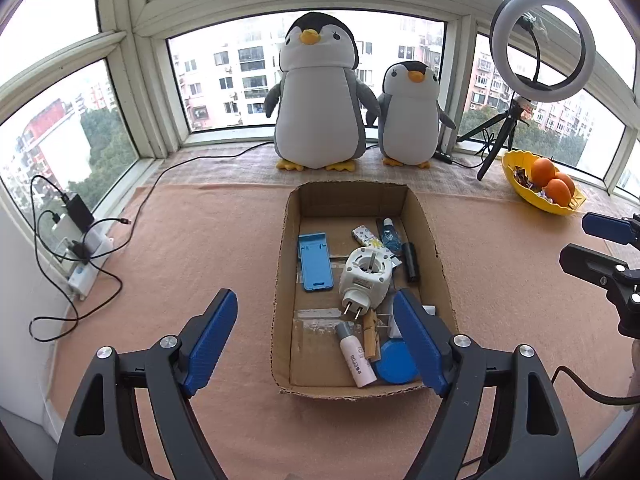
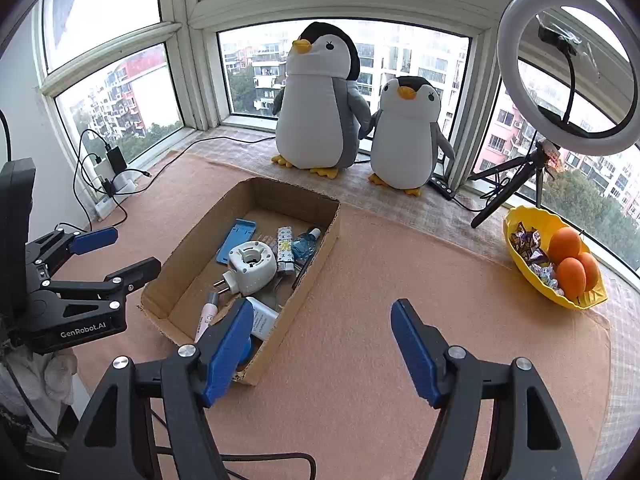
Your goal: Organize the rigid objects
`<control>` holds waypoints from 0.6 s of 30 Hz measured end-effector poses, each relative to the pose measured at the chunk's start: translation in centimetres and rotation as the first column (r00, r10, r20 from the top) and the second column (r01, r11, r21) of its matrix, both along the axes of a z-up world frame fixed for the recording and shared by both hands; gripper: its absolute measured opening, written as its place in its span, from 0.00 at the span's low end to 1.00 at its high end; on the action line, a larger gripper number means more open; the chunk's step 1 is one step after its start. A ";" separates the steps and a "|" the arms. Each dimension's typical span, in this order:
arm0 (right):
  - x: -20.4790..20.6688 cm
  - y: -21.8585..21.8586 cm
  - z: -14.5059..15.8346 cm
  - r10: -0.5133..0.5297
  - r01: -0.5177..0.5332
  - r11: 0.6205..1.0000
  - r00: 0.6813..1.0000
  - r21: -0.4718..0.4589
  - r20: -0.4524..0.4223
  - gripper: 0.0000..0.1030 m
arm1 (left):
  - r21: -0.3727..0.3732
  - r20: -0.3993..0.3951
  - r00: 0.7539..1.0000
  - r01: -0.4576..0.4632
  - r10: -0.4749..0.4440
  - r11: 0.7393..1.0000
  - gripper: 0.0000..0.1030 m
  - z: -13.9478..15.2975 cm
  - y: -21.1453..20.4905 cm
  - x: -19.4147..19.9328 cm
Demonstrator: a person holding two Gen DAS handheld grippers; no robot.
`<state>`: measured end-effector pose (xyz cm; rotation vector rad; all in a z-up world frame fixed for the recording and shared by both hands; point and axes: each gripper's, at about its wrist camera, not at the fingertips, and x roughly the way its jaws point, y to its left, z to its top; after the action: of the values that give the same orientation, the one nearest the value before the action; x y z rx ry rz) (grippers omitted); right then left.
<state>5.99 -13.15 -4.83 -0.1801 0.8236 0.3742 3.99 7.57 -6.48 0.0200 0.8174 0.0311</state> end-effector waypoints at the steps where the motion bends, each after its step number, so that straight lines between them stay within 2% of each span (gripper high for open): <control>1: -0.3 -0.5 0.5 -0.015 0.015 1.000 1.000 0.005 0.014 0.67 | 0.003 0.014 1.000 0.001 -0.001 1.000 0.78 0.8 -0.3 -0.3; 5: -1.6 -2.2 2.3 -0.076 0.075 0.997 0.995 0.028 0.066 0.77 | 0.020 0.050 0.999 -0.002 0.001 1.000 0.79 2.8 -1.0 -1.2; 11: -3.6 -4.0 3.6 -0.170 0.166 0.985 0.976 0.037 0.134 0.88 | -0.024 0.050 0.999 -0.007 0.008 1.000 0.79 4.0 -1.3 -2.2; 18: -4.6 -5.8 3.5 -0.233 0.229 0.972 0.963 0.050 0.133 0.88 | -0.020 0.044 0.999 0.010 -0.009 1.000 0.79 4.0 -2.2 -2.6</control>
<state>1.35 -18.93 -1.37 -0.0756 0.6917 0.1536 1.38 5.42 -2.51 0.0039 0.7737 0.0146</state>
